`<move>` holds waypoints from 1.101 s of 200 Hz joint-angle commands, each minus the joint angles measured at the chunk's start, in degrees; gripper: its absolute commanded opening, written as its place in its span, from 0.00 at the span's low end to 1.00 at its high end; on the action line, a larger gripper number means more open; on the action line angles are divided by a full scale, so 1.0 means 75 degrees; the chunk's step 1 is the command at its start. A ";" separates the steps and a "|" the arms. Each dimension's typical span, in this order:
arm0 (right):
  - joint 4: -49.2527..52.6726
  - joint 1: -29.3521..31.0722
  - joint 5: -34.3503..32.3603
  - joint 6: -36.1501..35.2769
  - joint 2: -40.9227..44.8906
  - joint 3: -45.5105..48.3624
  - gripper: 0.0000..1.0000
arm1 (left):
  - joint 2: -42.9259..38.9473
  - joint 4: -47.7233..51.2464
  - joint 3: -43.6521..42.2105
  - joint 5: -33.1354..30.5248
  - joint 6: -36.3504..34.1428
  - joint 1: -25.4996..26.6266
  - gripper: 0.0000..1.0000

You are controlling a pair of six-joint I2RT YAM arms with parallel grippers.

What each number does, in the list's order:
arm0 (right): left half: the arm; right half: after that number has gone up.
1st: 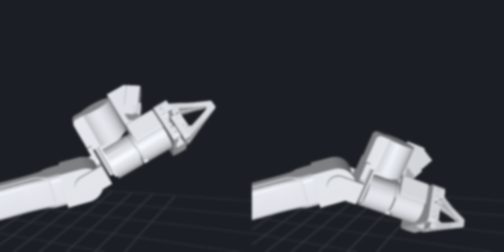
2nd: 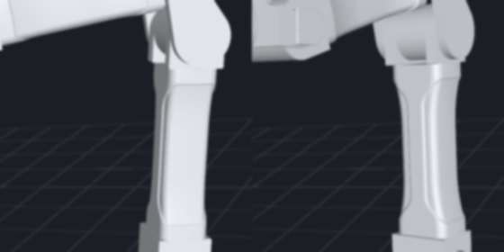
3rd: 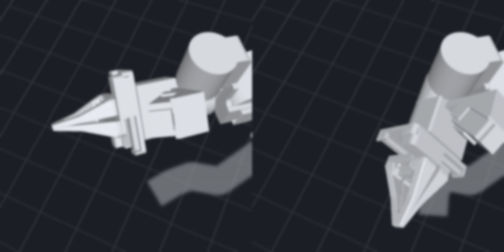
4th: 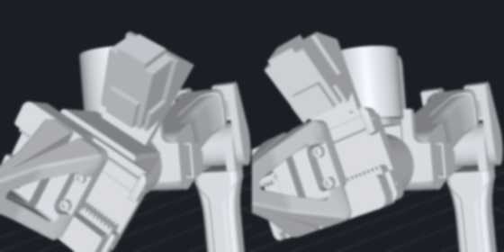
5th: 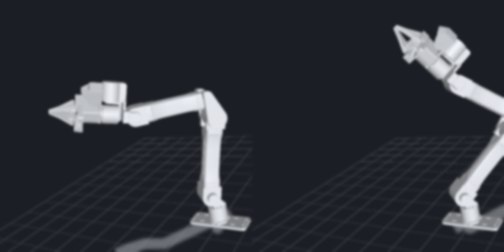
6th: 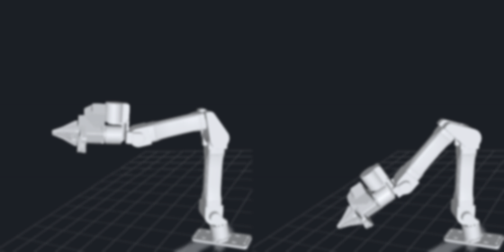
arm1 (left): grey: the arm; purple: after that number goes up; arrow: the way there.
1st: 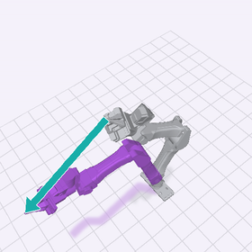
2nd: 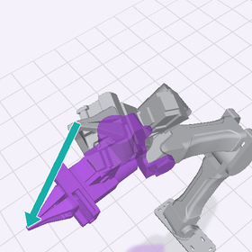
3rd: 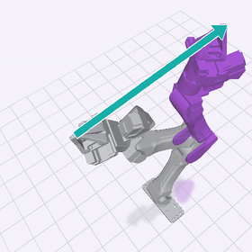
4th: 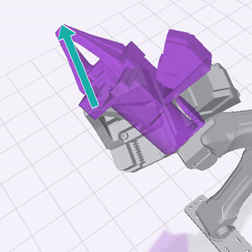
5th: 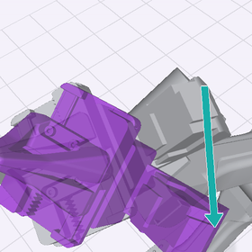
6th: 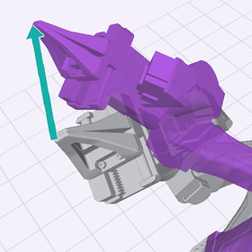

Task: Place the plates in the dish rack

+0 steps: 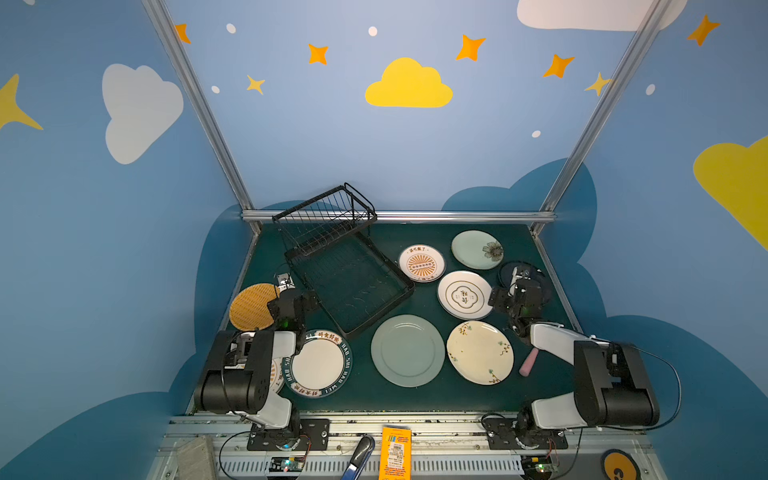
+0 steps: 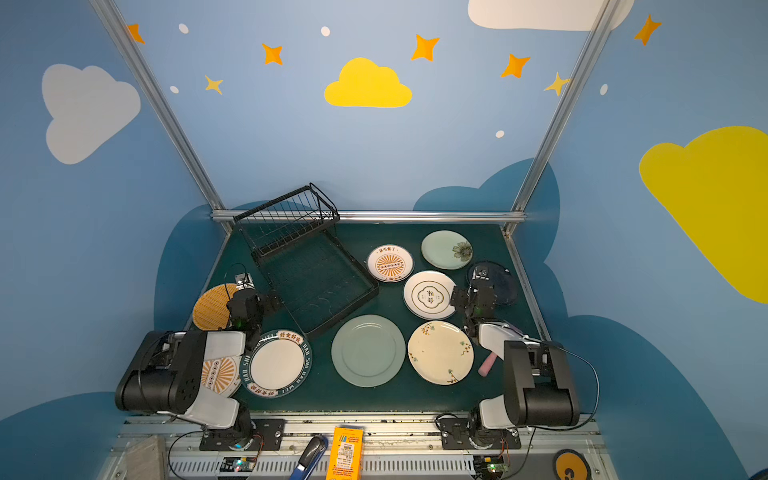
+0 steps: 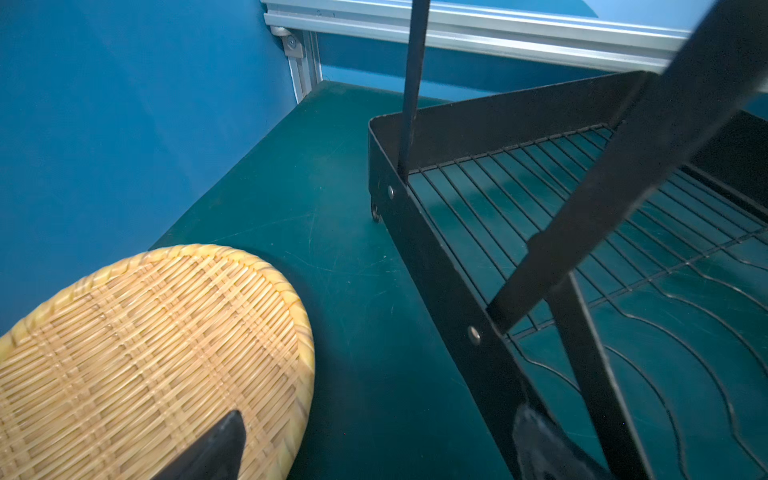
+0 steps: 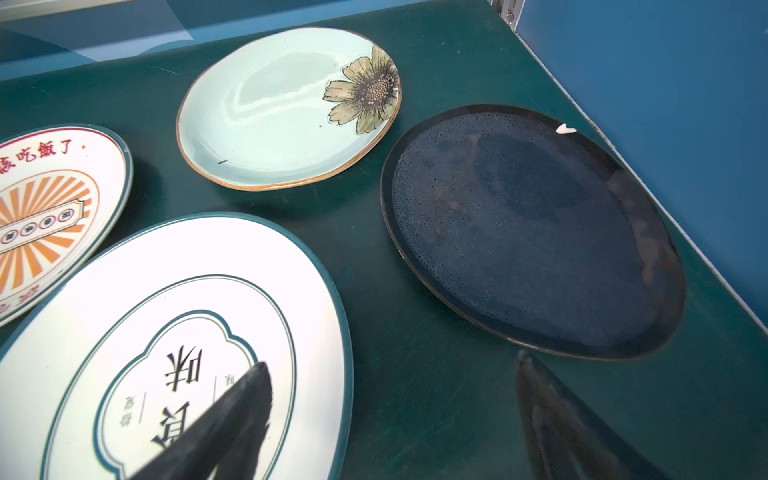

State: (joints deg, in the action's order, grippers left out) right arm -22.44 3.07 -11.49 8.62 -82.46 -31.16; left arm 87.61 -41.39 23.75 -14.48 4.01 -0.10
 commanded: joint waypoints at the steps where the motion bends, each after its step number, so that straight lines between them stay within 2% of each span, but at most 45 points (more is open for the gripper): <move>1: 0.0026 -0.0035 0.0020 0.0015 0.0005 0.0025 0.90 | -0.0136 -0.0083 0.0039 0.0396 -0.0044 0.0070 1.00; 220: -0.0077 0.0017 -0.0040 -0.0016 0.0113 0.0089 0.89 | -0.0137 -0.0052 0.0043 0.0478 -0.0020 0.0020 1.00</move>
State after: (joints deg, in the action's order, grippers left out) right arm -22.46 3.07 -11.49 8.67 -82.46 -31.16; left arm 87.61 -41.32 23.75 -14.37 4.03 -0.12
